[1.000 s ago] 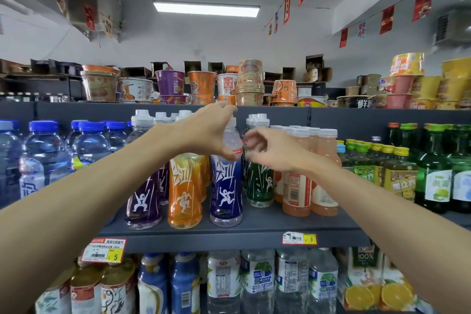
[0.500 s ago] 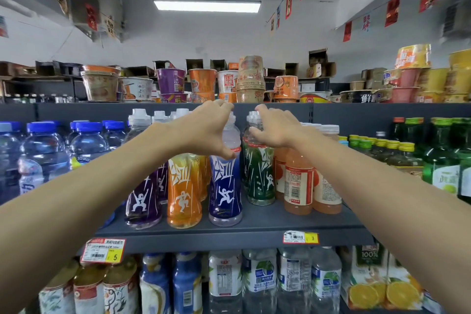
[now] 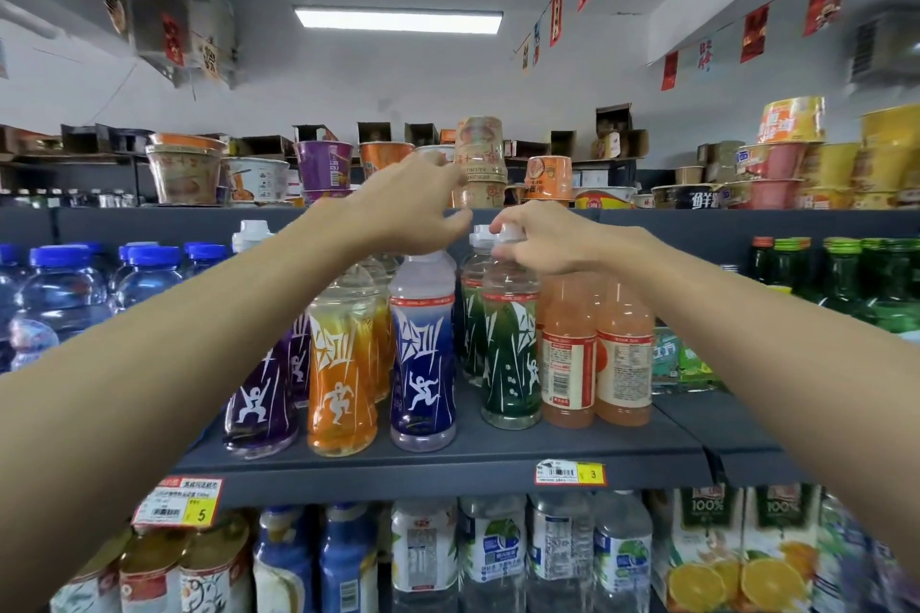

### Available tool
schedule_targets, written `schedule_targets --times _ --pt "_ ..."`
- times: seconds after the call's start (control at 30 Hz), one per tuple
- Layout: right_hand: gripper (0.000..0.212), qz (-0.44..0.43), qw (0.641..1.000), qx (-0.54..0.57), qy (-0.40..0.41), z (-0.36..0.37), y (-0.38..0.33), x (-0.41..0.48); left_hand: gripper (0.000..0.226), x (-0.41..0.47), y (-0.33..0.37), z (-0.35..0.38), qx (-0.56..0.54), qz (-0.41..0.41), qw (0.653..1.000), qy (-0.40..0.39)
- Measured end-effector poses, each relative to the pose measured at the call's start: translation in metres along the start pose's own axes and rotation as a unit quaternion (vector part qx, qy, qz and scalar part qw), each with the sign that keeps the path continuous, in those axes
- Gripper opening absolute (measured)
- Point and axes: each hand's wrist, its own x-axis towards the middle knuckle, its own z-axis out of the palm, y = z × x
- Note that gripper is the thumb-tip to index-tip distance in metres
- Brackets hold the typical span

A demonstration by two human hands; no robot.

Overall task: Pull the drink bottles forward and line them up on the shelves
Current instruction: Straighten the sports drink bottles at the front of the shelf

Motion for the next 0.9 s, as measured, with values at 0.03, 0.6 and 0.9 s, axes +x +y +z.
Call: schedule_targets --times 0.03,0.6,0.9 --pt "0.045 -0.004 1.000 0.006 0.001 -0.003 0.002 -0.005 0.049 0.013 0.001 -0.001 -0.002 -0.006 1.000 -0.011" --pt "0.055 -0.041 0.998 0.034 0.030 -0.001 0.013 -0.022 0.029 0.127 -0.002 0.078 0.062 -0.032 0.953 -0.294" --pt "0.050 -0.043 0.997 0.054 0.042 0.002 0.016 -0.021 0.026 0.126 0.004 0.072 0.046 0.004 0.960 -0.275"
